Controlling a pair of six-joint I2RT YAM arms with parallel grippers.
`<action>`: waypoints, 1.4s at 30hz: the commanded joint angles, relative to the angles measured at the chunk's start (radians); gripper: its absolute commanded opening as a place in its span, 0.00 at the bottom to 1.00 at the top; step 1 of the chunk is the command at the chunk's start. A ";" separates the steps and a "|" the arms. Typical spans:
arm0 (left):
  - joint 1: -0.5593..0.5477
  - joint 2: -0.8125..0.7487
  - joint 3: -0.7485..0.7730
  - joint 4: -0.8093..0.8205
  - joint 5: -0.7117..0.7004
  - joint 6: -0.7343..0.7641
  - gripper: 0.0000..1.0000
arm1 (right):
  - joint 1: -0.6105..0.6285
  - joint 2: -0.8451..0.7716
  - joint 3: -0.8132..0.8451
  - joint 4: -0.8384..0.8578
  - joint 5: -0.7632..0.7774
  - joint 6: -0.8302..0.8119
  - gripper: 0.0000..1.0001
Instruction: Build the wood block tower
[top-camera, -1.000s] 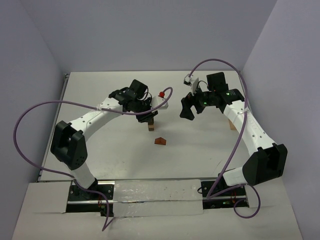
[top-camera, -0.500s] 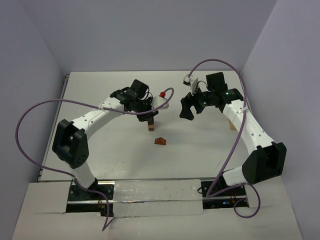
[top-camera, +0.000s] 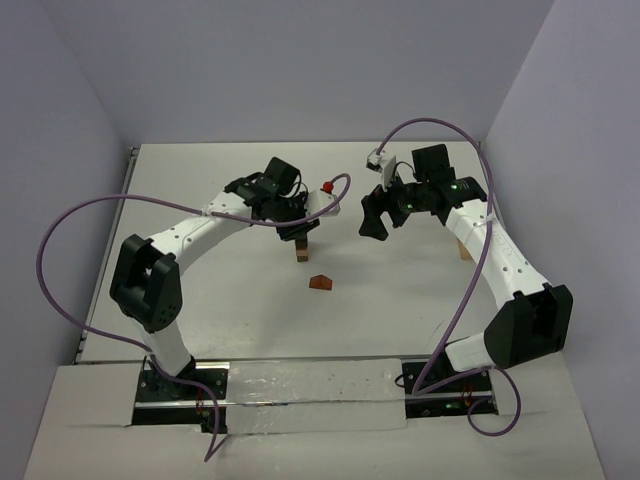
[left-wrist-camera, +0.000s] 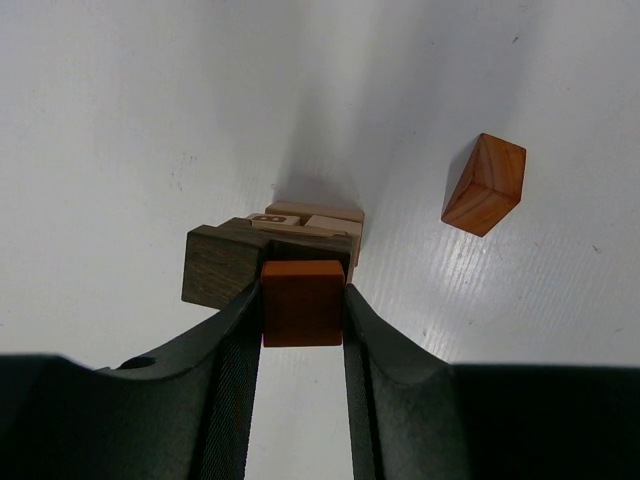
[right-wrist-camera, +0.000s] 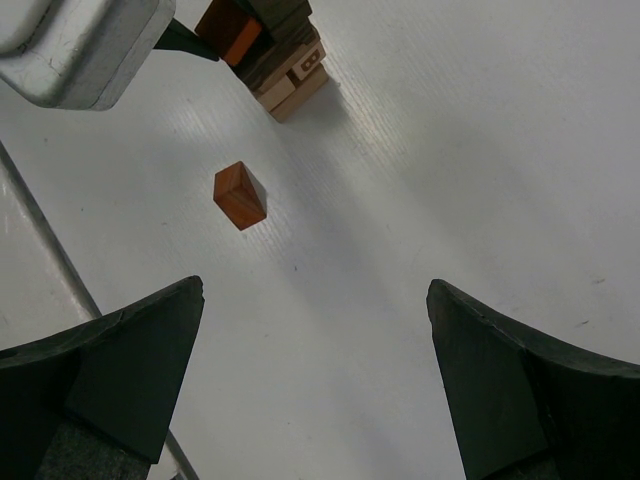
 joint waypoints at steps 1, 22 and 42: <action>-0.009 0.010 0.051 0.030 0.007 0.007 0.41 | -0.007 0.009 0.027 0.018 -0.023 0.008 1.00; -0.010 -0.020 0.061 0.005 0.015 0.001 0.57 | -0.007 0.009 0.032 0.016 -0.029 0.010 1.00; 0.057 -0.368 -0.013 -0.022 0.007 -0.134 0.29 | 0.020 0.017 0.019 0.097 0.005 0.094 0.98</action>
